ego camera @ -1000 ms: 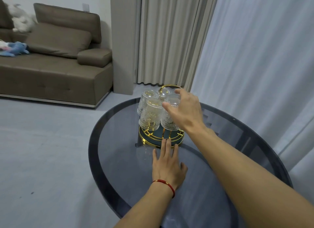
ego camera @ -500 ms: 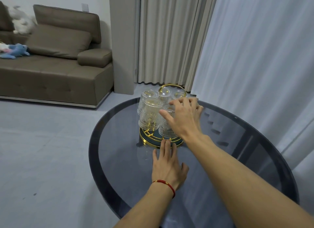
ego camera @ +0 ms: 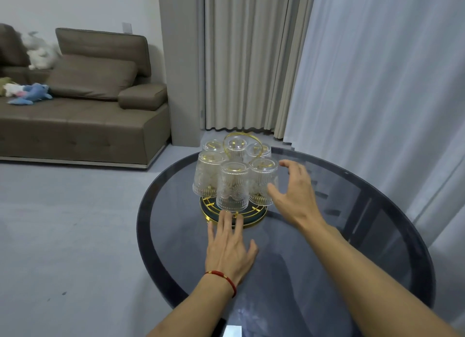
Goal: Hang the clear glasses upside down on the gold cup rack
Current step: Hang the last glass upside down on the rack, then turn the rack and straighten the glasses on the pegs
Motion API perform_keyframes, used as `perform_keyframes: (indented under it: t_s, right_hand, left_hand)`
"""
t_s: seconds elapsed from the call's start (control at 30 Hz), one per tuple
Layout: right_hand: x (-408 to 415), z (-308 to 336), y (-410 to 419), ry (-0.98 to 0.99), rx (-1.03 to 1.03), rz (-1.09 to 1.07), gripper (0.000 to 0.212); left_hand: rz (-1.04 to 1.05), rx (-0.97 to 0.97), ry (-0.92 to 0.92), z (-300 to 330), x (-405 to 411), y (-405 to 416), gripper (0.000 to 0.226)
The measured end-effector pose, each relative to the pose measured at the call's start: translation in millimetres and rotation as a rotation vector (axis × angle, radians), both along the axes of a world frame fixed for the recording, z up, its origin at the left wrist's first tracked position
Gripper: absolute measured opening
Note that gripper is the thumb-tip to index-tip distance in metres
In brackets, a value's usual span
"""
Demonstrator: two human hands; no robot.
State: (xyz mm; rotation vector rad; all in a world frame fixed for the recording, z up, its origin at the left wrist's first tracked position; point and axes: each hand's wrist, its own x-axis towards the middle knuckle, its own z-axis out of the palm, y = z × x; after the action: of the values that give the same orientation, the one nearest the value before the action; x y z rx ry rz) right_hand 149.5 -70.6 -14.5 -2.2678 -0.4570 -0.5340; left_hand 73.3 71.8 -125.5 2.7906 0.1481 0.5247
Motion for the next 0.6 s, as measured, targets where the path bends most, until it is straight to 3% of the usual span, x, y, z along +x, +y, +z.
perform_keyframes:
  t_s: [0.23, 0.6]
  right_hand:
    - [11, 14, 35, 0.050, 0.001, 0.092, 0.076]
    - [28, 18, 13, 0.087, 0.055, 0.122, 0.072]
  left_hand:
    - [0.046, -0.104, 0.021, -4, 1, -2, 0.077]
    - [0.036, -0.112, 0.040, -5, 1, 0, 0.076]
